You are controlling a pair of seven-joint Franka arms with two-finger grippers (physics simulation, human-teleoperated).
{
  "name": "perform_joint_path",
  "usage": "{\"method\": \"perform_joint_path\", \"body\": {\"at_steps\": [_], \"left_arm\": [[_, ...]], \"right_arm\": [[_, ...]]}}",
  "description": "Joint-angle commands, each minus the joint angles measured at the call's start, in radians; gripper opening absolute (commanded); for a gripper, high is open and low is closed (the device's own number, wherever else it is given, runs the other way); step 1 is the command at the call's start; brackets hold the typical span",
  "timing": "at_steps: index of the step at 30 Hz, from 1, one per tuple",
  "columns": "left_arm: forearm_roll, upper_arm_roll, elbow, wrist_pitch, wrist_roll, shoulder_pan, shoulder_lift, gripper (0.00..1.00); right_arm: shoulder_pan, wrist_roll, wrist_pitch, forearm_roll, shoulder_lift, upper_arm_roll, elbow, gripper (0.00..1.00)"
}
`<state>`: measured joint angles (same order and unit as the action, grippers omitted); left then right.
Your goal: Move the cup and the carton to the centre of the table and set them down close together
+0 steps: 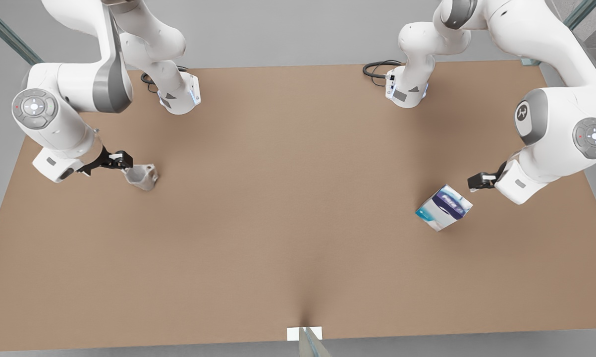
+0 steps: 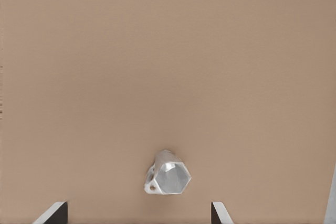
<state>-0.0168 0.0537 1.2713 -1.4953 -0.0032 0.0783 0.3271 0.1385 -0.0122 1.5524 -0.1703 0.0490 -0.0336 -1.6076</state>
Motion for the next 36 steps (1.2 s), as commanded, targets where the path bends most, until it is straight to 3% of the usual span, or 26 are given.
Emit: {"method": "perform_joint_path", "body": {"at_steps": [1, 5, 12, 16, 19, 27, 36], "left_arm": [[0.0, 0.002, 0.0, 0.0, 0.0, 0.005, 0.003, 1.0], [-0.022, 0.006, 0.002, 0.0, -0.003, 0.026, 0.0, 1.0], [-0.023, -0.002, -0.007, -0.003, -0.004, 0.031, -0.002, 1.0], [-0.02, -0.006, -0.007, -0.002, -0.004, 0.031, -0.003, 1.0], [-0.02, -0.006, -0.007, -0.003, -0.001, 0.031, -0.003, 1.0], [-0.019, -0.015, -0.007, -0.003, -0.004, 0.032, -0.003, 1.0], [-0.025, -0.021, -0.01, 0.001, -0.003, 0.029, -0.005, 1.0]], "right_arm": [[-0.005, 0.002, 0.0, 0.0, 0.0, 0.0, 0.0, 1.0], [-0.077, 0.002, -0.002, 0.002, 0.12, -0.002, 0.003, 1.0], [-0.241, 0.399, 0.069, 0.17, 0.219, 0.0, -0.172, 1.0], [-0.24, 0.399, 0.339, 0.222, 0.101, 0.001, -0.465, 1.0], [-0.231, 0.397, 0.465, 0.221, 0.06, 0.003, -0.578, 1.0], [-0.232, 0.396, 0.638, 0.222, -0.009, 0.004, -0.758, 1.0], [-0.284, 0.359, 0.693, 0.224, 0.028, 0.029, -0.787, 1.0]]}}
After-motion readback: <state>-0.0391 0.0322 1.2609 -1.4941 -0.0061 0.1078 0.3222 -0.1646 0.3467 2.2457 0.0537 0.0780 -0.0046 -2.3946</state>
